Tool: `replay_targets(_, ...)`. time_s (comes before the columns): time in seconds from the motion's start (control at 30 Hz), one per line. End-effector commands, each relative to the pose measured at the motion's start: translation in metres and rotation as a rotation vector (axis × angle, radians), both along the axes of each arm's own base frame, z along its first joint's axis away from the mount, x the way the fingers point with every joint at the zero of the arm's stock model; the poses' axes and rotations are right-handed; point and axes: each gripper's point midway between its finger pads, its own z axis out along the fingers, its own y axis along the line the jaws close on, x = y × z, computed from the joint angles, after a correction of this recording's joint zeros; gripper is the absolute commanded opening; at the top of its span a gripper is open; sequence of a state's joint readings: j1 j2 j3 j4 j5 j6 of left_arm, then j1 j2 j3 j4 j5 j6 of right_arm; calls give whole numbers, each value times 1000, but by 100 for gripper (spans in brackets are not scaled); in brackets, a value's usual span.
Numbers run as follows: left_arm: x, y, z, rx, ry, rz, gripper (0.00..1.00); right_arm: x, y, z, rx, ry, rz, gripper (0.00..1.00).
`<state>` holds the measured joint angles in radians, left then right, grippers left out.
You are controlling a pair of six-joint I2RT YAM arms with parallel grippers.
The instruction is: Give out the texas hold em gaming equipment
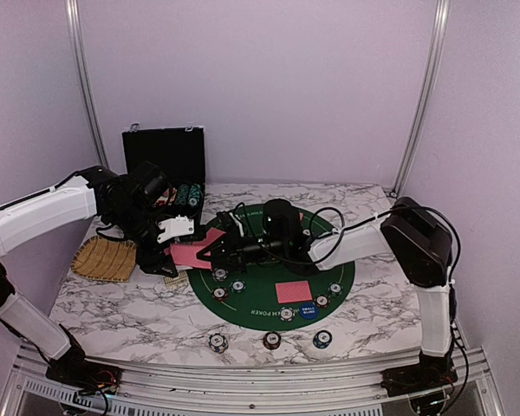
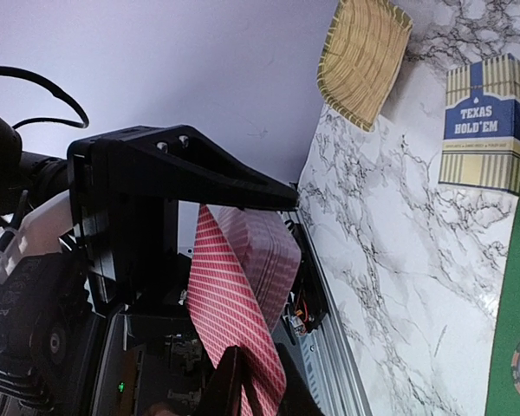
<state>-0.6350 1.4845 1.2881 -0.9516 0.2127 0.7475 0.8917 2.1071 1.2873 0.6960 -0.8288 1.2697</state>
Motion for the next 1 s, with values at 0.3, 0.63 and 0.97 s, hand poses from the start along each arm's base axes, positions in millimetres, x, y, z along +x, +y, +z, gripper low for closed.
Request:
replay_targets(0.3,1,-5,11,-34,-9,-7,16,13,-28,32,27,-50,-28,3)
replay_targets(0.63,0,-3,10,-29,-10,-6,16,44,-68,30,-18,-47,-96,0)
replay_targets(0.97,0,-3,10,-27,-5,-5,16,153,-167,8,-136,-73,-349,0)
